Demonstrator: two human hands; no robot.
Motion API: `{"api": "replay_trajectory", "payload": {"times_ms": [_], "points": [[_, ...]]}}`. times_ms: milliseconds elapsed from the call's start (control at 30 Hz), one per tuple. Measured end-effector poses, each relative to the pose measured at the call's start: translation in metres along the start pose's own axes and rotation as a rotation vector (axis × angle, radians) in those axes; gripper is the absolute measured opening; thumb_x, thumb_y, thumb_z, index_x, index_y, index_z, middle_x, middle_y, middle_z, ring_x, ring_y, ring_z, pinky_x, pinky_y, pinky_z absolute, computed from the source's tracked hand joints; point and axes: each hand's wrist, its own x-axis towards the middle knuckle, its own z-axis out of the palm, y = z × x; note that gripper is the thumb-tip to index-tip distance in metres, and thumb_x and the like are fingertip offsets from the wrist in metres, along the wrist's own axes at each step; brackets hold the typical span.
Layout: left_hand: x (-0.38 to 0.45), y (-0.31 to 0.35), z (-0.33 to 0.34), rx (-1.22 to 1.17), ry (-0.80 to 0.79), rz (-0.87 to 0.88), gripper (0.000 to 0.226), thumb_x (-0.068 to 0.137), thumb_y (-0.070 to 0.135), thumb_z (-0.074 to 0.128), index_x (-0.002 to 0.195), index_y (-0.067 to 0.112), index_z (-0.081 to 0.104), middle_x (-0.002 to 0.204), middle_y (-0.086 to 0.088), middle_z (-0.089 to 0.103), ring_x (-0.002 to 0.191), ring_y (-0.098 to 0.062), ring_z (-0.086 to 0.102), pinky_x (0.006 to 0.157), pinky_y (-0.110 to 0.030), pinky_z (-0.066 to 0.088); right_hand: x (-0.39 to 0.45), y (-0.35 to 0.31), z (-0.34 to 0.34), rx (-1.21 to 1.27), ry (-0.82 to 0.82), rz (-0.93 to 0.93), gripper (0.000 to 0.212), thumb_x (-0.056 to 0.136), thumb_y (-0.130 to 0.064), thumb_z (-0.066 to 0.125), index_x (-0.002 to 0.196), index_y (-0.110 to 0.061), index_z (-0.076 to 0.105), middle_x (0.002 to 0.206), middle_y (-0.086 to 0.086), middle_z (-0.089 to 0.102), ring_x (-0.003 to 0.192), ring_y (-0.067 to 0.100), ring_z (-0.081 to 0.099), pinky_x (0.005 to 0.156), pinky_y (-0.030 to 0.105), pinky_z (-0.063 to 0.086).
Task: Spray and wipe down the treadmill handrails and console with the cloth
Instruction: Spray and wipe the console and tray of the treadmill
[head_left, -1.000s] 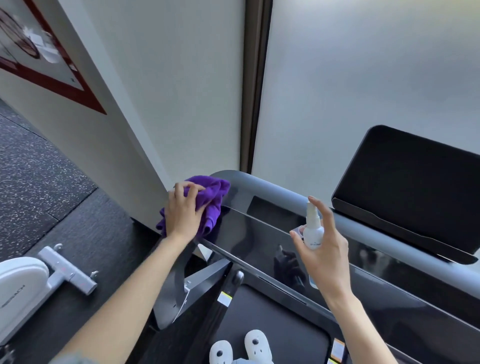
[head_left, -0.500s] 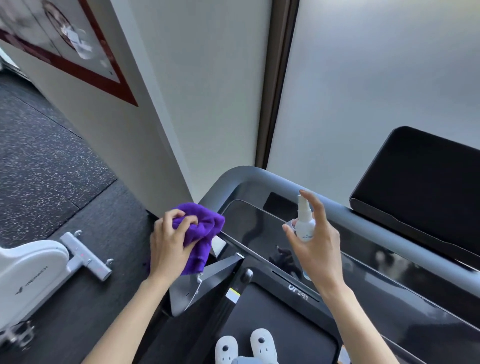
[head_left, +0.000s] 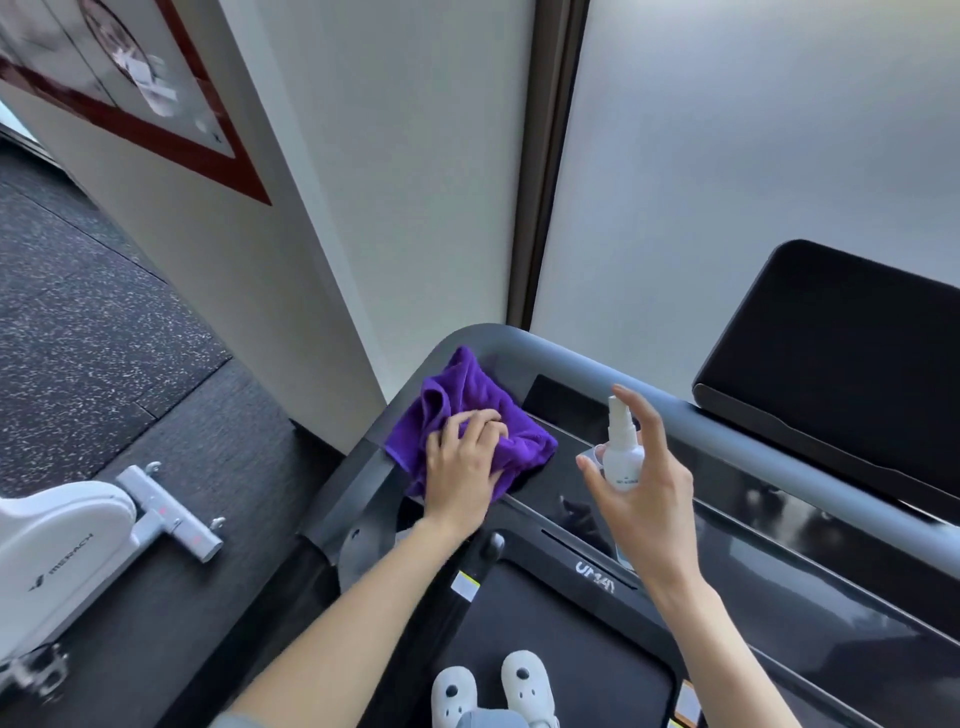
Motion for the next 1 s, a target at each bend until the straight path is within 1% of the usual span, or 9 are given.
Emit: {"api": "replay_trajectory", "payload": {"times_ms": [200,433,467,567,633,733,867,933,1000], "points": [[0.001,0.011,0.018,-0.013,0.024,-0.064,0.046,0.06,0.02,0.087,0.099,0.022,0.063,0.12,0.001,0.06,0.114,-0.029,0.055,0.083,-0.049,0.046,-0.001,0.007,-0.014,-0.013,0.04,0.016,0.076,0.08,-0.018,0.076,0.135,-0.053,0.036,0.081,-0.017,0.067,0.073,0.009,0.064,0.069,0.013,0.047],[0.034,0.026,0.024,0.031,0.011,-0.212,0.035,0.081,0.038,0.073,0.11,0.023,0.061,0.124,-0.006,0.053,0.116,-0.033,0.046,0.085,-0.049,0.041,-0.001,0.017,-0.033,-0.029,0.071,0.06,0.073,0.081,-0.013,0.075,0.135,-0.046,0.039,0.081,-0.013,0.068,0.079,0.007,0.063,0.074,0.003,0.042],[0.028,0.03,0.024,-0.004,0.02,-0.205,0.034,0.079,0.038,0.074,0.107,0.023,0.063,0.121,-0.005,0.055,0.113,-0.033,0.048,0.083,-0.047,0.041,-0.003,0.017,-0.033,-0.028,0.073,0.065,0.073,0.081,-0.013,0.075,0.135,-0.045,0.039,0.081,-0.012,0.068,0.079,0.007,0.063,0.074,0.004,0.043],[-0.001,0.057,0.032,-0.079,0.045,-0.045,0.037,0.068,0.035,0.081,0.099,0.028,0.063,0.112,0.001,0.058,0.104,-0.029,0.053,0.08,-0.043,0.041,-0.007,0.017,-0.035,-0.024,0.069,0.062,0.073,0.081,-0.013,0.076,0.136,-0.044,0.038,0.078,-0.008,0.068,0.074,0.016,0.064,0.073,0.023,0.052],[-0.012,0.071,0.038,-0.102,0.042,0.035,0.041,0.064,0.031,0.084,0.098,0.03,0.061,0.11,0.002,0.058,0.103,-0.028,0.053,0.081,-0.044,0.042,-0.01,0.019,-0.037,-0.032,0.063,0.052,0.075,0.081,-0.014,0.077,0.136,-0.045,0.037,0.077,-0.005,0.067,0.071,0.019,0.063,0.073,0.017,0.051],[0.02,0.059,0.039,-0.07,0.06,-0.096,0.041,0.068,0.025,0.083,0.103,0.026,0.061,0.117,-0.008,0.053,0.111,-0.035,0.048,0.086,-0.051,0.038,-0.011,0.024,-0.043,-0.018,0.067,0.056,0.075,0.081,-0.011,0.076,0.137,-0.045,0.037,0.078,-0.01,0.068,0.073,0.013,0.065,0.076,0.003,0.042],[0.082,0.039,0.035,-0.109,0.033,-0.32,0.038,0.089,0.044,0.061,0.119,0.02,0.054,0.132,-0.014,0.04,0.121,-0.037,0.034,0.095,-0.053,0.03,-0.014,0.027,-0.055,-0.01,0.097,0.072,0.074,0.081,-0.011,0.075,0.136,-0.046,0.039,0.078,-0.014,0.068,0.072,0.011,0.064,0.073,0.01,0.046],[0.084,0.046,0.033,-0.144,0.048,-0.349,0.039,0.089,0.046,0.06,0.116,0.018,0.055,0.13,-0.015,0.042,0.12,-0.039,0.036,0.093,-0.053,0.032,-0.017,0.029,-0.059,-0.006,0.112,0.076,0.074,0.081,-0.01,0.075,0.135,-0.046,0.039,0.078,-0.013,0.067,0.072,0.012,0.064,0.072,0.014,0.048],[0.067,0.054,0.032,-0.079,0.056,-0.279,0.038,0.085,0.042,0.068,0.111,0.016,0.059,0.125,-0.016,0.048,0.113,-0.04,0.042,0.084,-0.051,0.039,-0.02,0.032,-0.06,-0.011,0.117,0.084,0.074,0.081,-0.01,0.075,0.135,-0.046,0.039,0.077,-0.014,0.067,0.074,0.01,0.064,0.071,0.012,0.048]]}}
